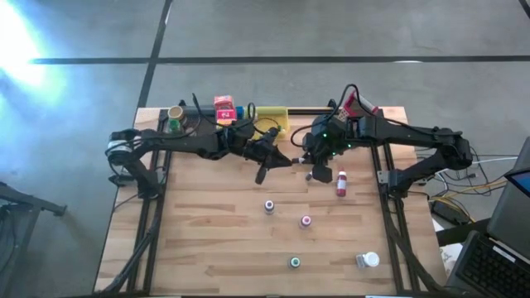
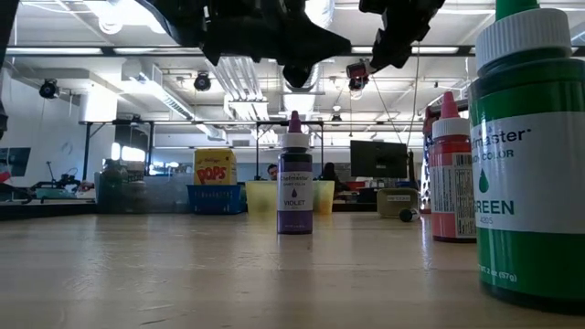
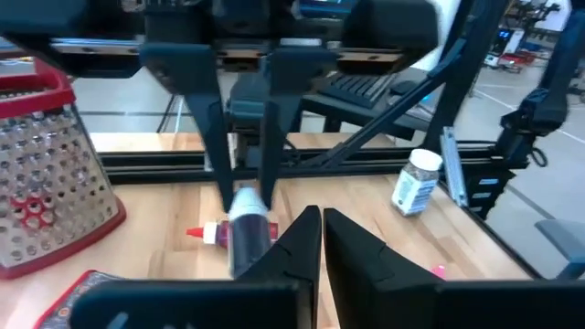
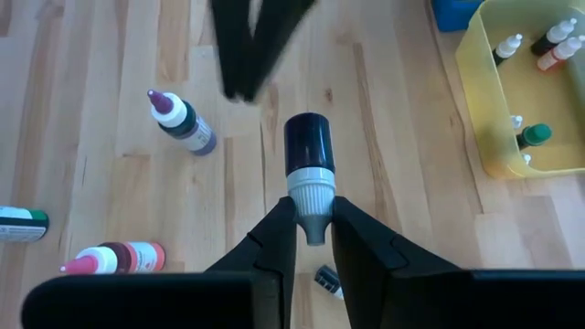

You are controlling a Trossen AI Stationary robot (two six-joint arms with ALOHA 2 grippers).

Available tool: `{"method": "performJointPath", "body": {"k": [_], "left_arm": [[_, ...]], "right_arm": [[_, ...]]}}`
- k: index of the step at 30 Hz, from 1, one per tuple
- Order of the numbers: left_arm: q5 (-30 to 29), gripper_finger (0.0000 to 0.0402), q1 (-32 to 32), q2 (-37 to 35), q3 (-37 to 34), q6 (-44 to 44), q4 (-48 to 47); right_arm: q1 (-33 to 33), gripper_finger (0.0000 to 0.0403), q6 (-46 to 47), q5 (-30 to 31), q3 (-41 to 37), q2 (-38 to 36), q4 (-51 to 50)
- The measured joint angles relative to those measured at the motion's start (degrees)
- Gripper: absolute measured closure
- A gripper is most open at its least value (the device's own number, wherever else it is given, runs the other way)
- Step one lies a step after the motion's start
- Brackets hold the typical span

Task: Pick & Place Kitchen Items
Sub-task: Put the small violet food coloring bottle into the yellow bin

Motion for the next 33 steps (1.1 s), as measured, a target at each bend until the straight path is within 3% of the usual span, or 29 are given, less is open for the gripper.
{"method": "performJointPath", "body": {"k": [33], "left_arm": [[-3.10, 0.0380, 0.01, 3.39, 1.35, 0.54, -0.66]], "right_arm": [[0.00, 0.0355, -0.80, -0.11, 0.00, 0.02, 0.65]]}}
